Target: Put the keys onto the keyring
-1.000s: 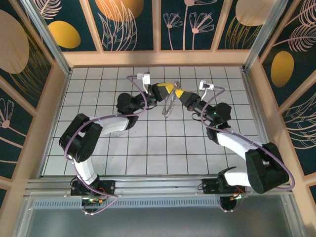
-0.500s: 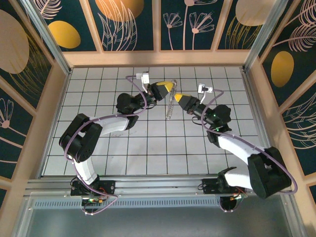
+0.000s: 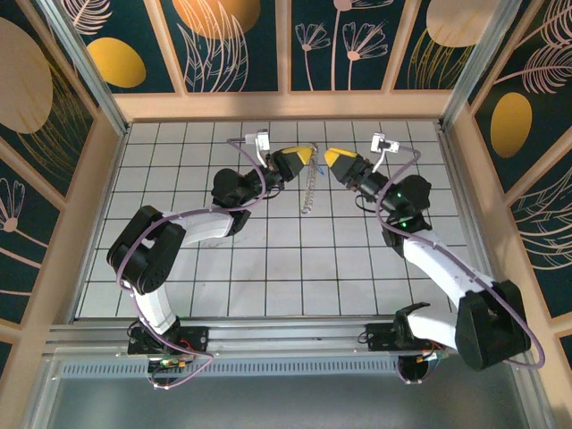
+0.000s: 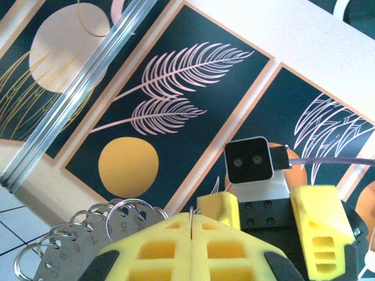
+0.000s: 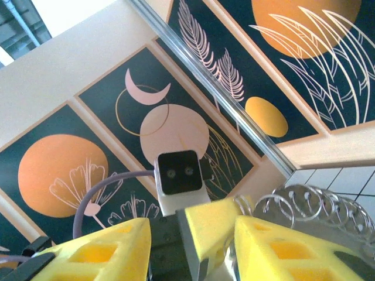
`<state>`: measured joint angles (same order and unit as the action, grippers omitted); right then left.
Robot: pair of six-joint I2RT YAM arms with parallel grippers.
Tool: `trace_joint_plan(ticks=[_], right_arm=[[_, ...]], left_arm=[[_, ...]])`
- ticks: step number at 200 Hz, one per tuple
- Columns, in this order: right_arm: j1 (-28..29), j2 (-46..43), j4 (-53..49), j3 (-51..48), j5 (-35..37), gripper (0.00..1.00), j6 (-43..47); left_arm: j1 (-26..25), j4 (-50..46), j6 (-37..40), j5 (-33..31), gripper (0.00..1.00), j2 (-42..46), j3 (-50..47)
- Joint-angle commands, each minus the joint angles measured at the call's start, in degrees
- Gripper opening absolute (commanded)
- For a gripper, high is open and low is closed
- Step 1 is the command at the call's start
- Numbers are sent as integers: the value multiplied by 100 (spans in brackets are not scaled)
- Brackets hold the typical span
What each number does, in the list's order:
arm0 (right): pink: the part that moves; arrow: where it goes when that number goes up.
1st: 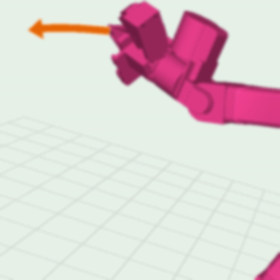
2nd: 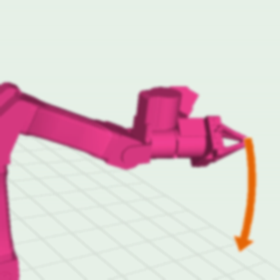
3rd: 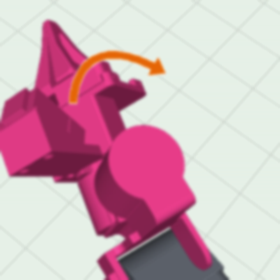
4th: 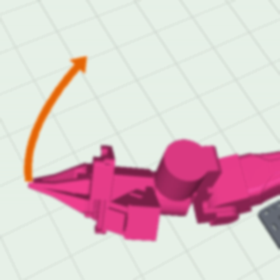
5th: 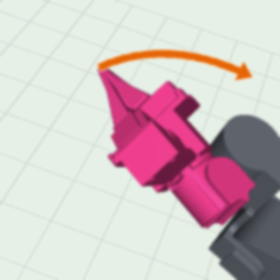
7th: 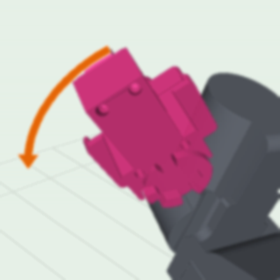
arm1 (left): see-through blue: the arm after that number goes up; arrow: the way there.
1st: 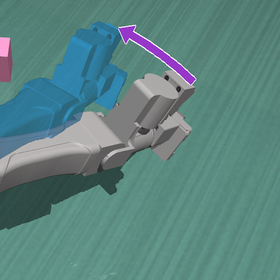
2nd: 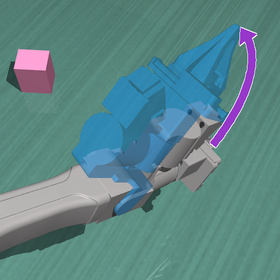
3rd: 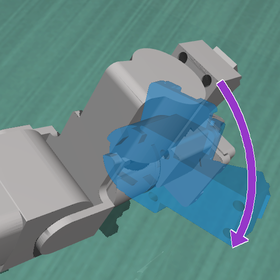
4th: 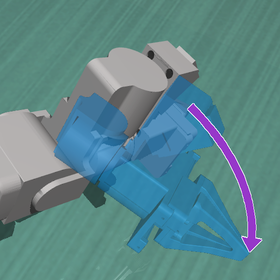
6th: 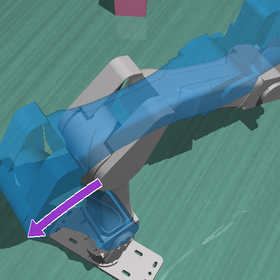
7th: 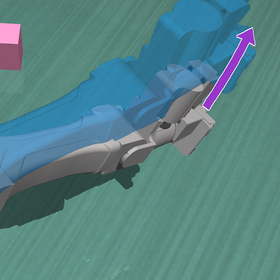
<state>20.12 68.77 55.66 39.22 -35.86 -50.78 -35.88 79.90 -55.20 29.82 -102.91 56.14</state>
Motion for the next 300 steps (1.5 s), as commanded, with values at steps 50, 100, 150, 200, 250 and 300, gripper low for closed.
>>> trace_joint_plan(ticks=[50, 100, 150, 200, 250, 300], right_arm=[[57, 720, 695, 436, -176, 42, -413], [178, 900, 727, 439, -137, 41, -389], [185, 927, 799, 220, -1, 40, -371], [190, 936, 791, 80, 61, 39, -367], [239, 1022, 837, 75, 26, 30, -381], [326, 1160, 860, 138, -3, 21, -377]], left_arm=[[30, -132, 40, -221, 0, 74, -138], [37, -115, 27, -214, 0, 52, -121], [34, -105, 27, -234, 0, 68, -133], [36, -80, 20, -240, 0, 64, -138], [37, -81, 18, -247, 0, 27, -113], [36, -63, 9, -243, 0, 17, -99]])
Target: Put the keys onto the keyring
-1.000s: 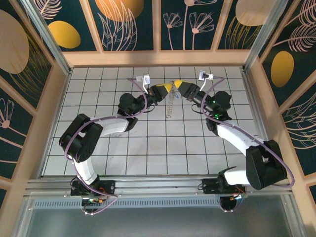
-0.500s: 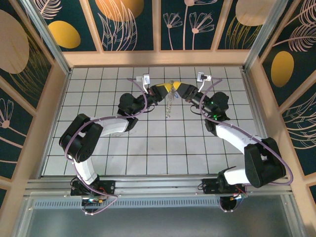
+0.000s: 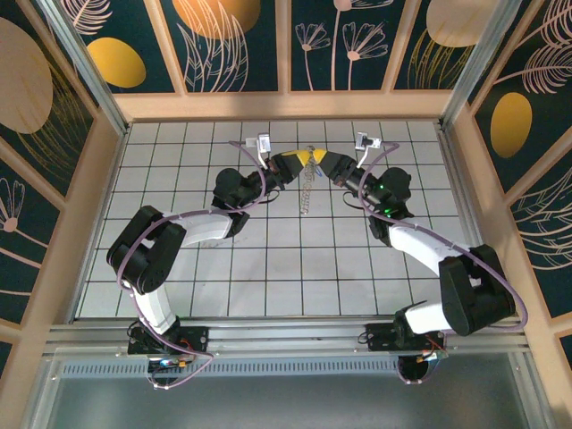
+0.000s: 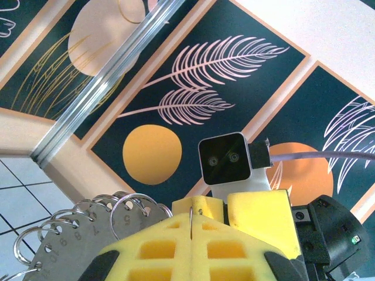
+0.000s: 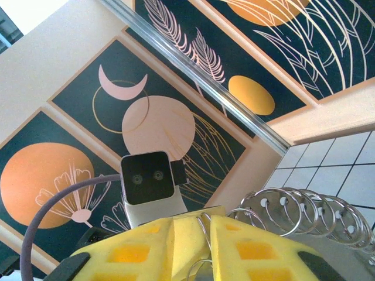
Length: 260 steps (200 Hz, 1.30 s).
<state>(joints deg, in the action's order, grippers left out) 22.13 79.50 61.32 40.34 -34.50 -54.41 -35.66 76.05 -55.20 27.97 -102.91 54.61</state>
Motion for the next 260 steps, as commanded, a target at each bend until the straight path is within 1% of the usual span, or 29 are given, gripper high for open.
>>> trace_joint_plan(ticks=[1, 13, 32, 47, 95, 124, 134, 151, 185, 210, 237, 252, 260], right_arm=[[125, 89, 293, 27, -137, 21, -16], [146, 113, 297, 41, -129, 22, -9], [143, 151, 294, 36, -103, 29, -1], [142, 159, 285, 5, -61, 31, 7], [127, 144, 130, -35, 93, 31, 102], [117, 102, -21, -22, 163, 30, 139], [132, 75, -41, -26, 118, 27, 149], [126, 13, -81, -10, -51, 27, 165], [99, -272, -342, -50, -101, 33, 301], [-97, -675, -441, -240, 29, 34, 250], [-250, -1003, -921, -201, 43, 35, 388], [-261, -1051, -1100, -144, -15, 38, 452], [-257, -1044, -1208, -107, -53, 40, 490]], left_arm=[[11, 322, 5, -56, 0, 17, 56], [15, 322, 4, -59, 0, 14, 57], [14, 314, 11, -56, 0, 25, 59], [13, 314, 19, -54, 0, 26, 50], [15, 337, 8, -62, 0, 35, 23], [8, 306, 46, -58, 0, 64, 15], [12, 248, 102, -51, 0, 87, 9], [11, 112, 204, -29, 0, 132, 14], [12, -140, 440, 1, 0, 162, 37], [11, -248, 484, 51, 0, 114, 82], [15, -266, 510, 133, 0, 69, 76], [15, -271, 519, 198, 0, 35, 76], [9, -267, 532, 214, 0, 35, 244]])
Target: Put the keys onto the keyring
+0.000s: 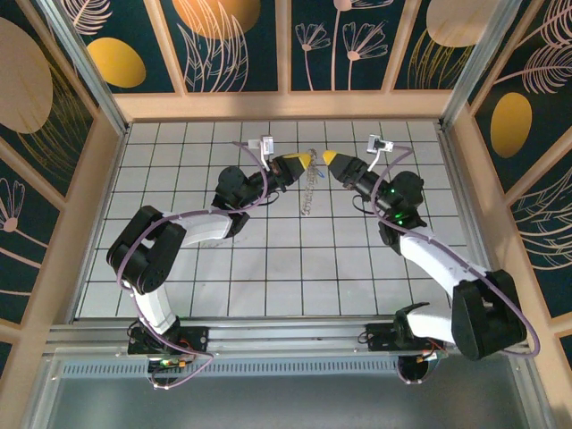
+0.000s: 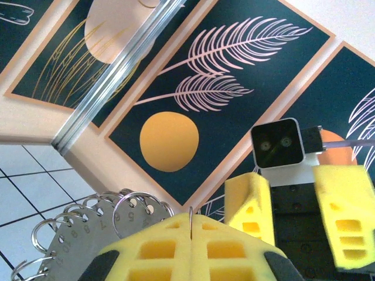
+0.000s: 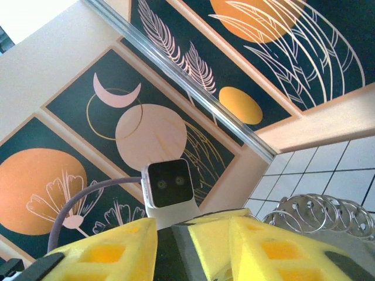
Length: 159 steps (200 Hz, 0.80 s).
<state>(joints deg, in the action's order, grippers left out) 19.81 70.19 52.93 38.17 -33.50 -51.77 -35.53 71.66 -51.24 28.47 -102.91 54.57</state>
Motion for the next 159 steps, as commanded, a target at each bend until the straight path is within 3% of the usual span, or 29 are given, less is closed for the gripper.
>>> trace_joint_plan(ticks=[1, 44, 159], right_arm=[[-28, -112, -374, 115, -160, 40, 232], [-30, 140, -309, 155, -213, 42, 242], [15, 651, 152, 401, -351, 37, 62]], left_arm=[[-6, 173, 139, 166, 0, 35, 252], [-3, 177, 163, 273, 0, 83, 274], [2, 243, 89, 326, 0, 115, 234]])
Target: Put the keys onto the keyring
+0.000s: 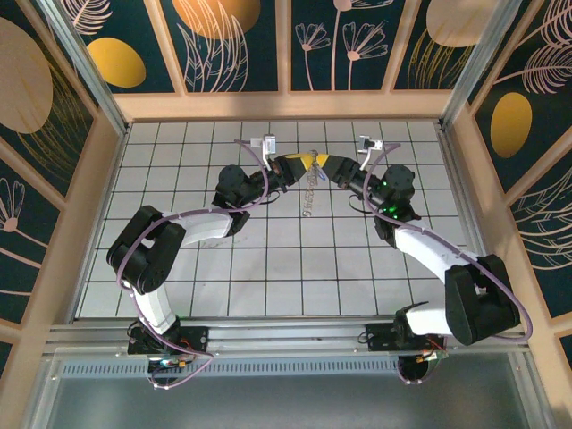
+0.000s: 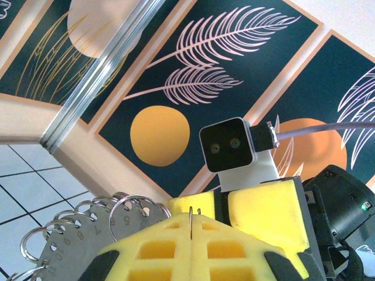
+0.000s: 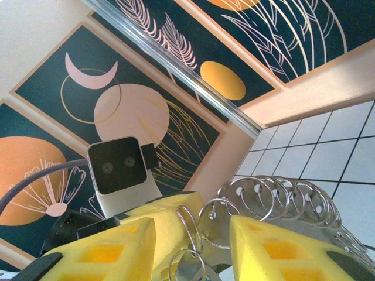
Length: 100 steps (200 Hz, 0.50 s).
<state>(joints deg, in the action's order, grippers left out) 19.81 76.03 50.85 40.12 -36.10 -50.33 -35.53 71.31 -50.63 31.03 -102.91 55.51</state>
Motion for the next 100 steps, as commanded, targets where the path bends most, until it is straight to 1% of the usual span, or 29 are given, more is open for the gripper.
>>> trace_joint_plan(ticks=[1, 53, 82, 100], right_arm=[[19, 73, 362, 207, -91, 37, -78], [117, 243, 493, 242, -134, 36, -144], [142, 257, 549, 207, -152, 29, -161], [139, 231, 547, 166, -158, 23, -160]], left_arm=[[-3, 278, 27, 75, 0, 114, 143], [1, 279, 32, 58, 0, 116, 153], [-5, 278, 38, 42, 0, 105, 153], [-2, 279, 50, 23, 0, 109, 153]])
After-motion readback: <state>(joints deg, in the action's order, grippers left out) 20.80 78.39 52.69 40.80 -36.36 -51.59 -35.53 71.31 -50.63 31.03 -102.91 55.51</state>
